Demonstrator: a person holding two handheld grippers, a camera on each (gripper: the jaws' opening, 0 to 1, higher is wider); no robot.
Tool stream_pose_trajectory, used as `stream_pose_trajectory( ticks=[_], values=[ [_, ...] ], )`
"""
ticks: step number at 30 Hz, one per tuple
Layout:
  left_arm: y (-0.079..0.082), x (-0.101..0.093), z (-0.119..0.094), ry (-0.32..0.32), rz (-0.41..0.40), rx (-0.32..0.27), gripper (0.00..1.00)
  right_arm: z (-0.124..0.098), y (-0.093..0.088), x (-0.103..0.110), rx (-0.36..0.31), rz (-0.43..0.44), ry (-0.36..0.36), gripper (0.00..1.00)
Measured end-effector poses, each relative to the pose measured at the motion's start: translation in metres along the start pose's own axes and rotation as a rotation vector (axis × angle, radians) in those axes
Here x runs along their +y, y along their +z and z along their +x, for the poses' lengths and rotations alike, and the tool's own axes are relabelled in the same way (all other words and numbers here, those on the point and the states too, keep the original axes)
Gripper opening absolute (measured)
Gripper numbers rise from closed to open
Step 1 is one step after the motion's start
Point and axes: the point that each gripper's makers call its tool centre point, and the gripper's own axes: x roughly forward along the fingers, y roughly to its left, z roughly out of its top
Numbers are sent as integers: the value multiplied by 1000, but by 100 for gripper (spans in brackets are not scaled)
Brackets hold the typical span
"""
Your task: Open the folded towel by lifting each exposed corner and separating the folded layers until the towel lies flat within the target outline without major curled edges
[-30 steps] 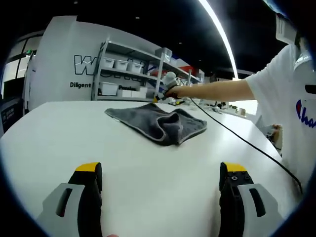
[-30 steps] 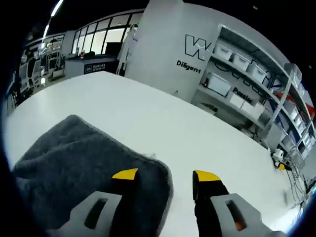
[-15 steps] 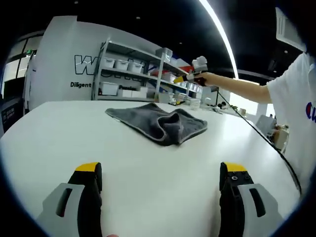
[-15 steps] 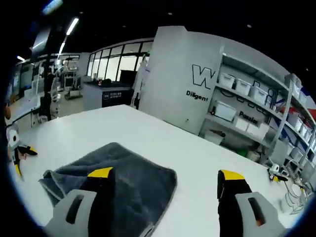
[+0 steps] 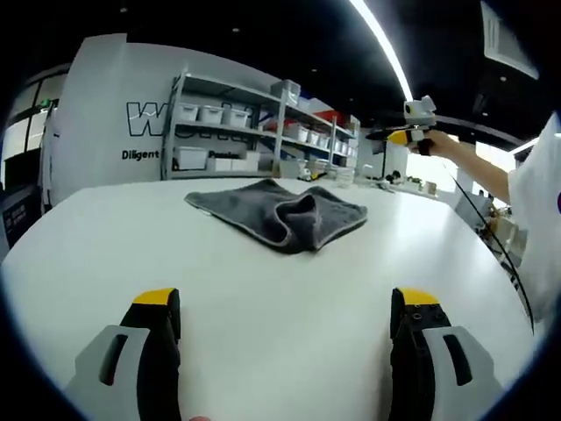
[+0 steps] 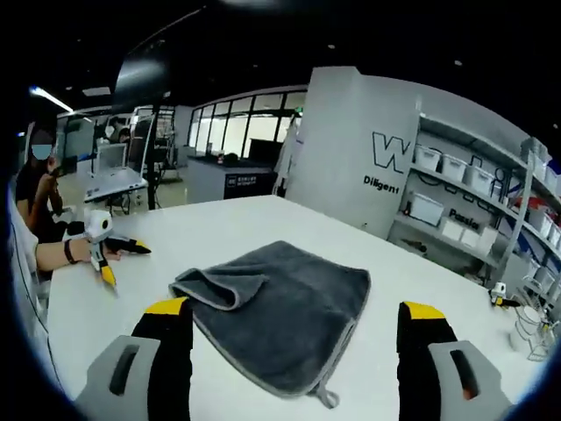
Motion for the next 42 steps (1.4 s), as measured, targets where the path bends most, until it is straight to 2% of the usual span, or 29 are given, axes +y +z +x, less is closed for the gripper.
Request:
stream_pose_trajectory(
  ticks=[3,6,12,15,18,23,26,28,31,32,36,40,42],
  values=[
    [-2,-1,0,-1,14,9,99,-11,-21,21,11,-3,12,99],
    [-3,-3,0,-3,29,16,99,-18,-54,40,58,-29,20,99],
    [-5,-4,0,1,54,26,99,-15,-102,57,150,-87,17,99],
    [-5,-3,-1,4,58,28,99,-11,-110,55,176,-143,0,98],
    [-6,-3,-1,7,65,31,99,-4,-114,42,205,-194,-32,92],
    [-6,-2,-2,8,70,33,99,9,-125,15,311,-376,-97,88],
    [-6,-3,-2,8,69,32,99,17,-126,8,330,-417,-112,84],
    [-5,1,-2,7,64,30,99,24,-126,4,354,-490,-113,82],
    [-5,2,-1,7,58,28,99,33,-128,1,379,-589,-98,70],
    [-4,4,-1,7,57,28,99,35,-130,1,391,-607,-87,66],
    [-4,-1,-1,6,54,26,99,45,-133,-1,402,-601,-84,62],
    [-4,-5,0,8,59,30,99,55,-140,-5,426,-634,-89,59],
    [-4,-3,1,8,57,30,99,59,-144,-4,433,-645,-77,54]
  ],
)
